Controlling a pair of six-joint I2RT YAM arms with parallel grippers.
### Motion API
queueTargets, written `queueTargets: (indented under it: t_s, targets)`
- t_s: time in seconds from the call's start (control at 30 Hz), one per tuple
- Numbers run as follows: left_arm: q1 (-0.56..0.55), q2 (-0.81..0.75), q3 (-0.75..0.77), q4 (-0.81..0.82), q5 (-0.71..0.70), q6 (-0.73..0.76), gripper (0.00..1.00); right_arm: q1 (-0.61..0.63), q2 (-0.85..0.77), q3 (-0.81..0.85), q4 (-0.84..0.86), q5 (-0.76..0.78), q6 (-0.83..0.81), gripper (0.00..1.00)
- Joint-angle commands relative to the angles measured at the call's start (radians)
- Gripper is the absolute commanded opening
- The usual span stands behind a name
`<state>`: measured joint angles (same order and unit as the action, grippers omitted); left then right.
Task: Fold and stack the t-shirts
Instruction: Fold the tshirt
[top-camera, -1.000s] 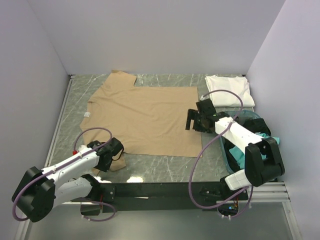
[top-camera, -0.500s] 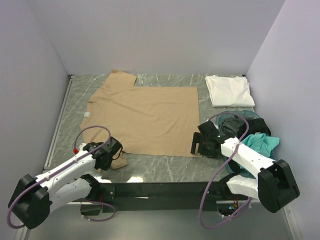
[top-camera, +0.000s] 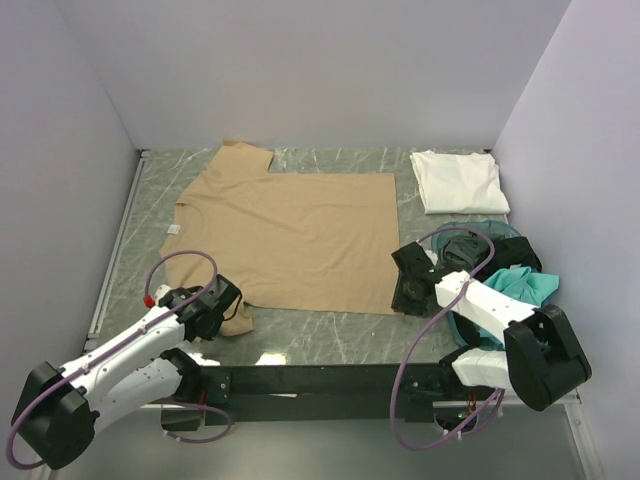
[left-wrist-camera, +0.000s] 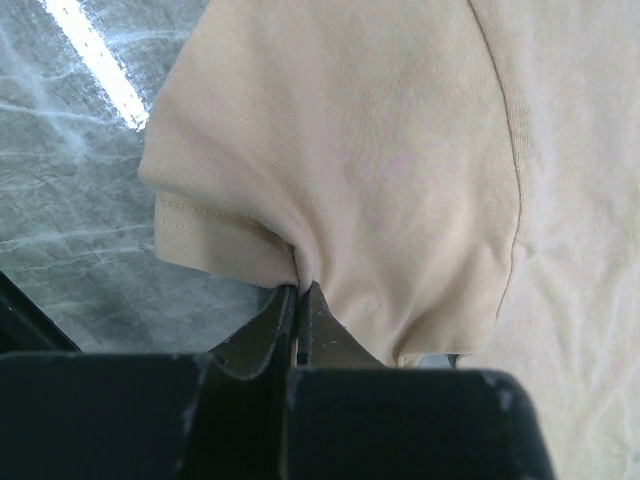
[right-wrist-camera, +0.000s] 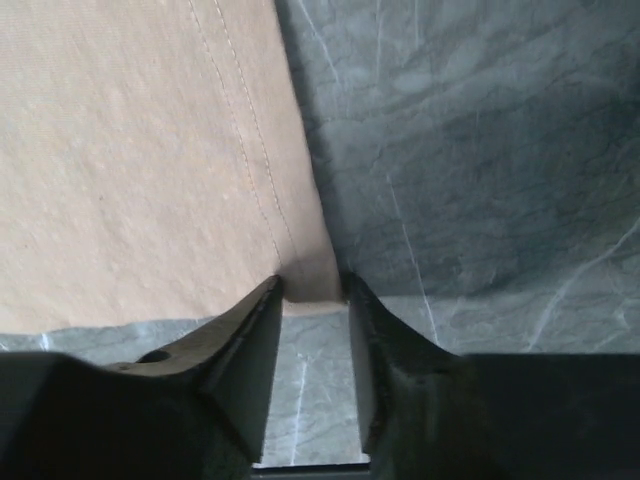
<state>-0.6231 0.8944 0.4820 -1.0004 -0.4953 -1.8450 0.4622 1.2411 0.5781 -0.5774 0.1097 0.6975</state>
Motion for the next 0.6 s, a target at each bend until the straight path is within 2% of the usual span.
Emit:
queueTargets:
  t_s: [0.0, 0.03, 0.33, 0.57]
  targets:
    - [0.002, -0.009, 0.01, -0.023, -0.042, 0.004, 0.01, 0.001, 0.032, -0.009, 0.039, 0.01, 0.019, 0.37]
    - [0.002, -0.009, 0.015, -0.029, -0.045, 0.003, 0.01, 0.003, 0.032, -0.012, 0.037, 0.01, 0.02, 0.29]
    - [0.003, 0.001, 0.073, -0.043, -0.086, 0.024, 0.01, 0.001, -0.003, 0.011, 0.016, -0.01, 0.011, 0.01]
    - [0.003, 0.018, 0.127, -0.061, -0.14, 0.036, 0.01, 0.003, -0.017, 0.051, -0.001, 0.001, -0.015, 0.0]
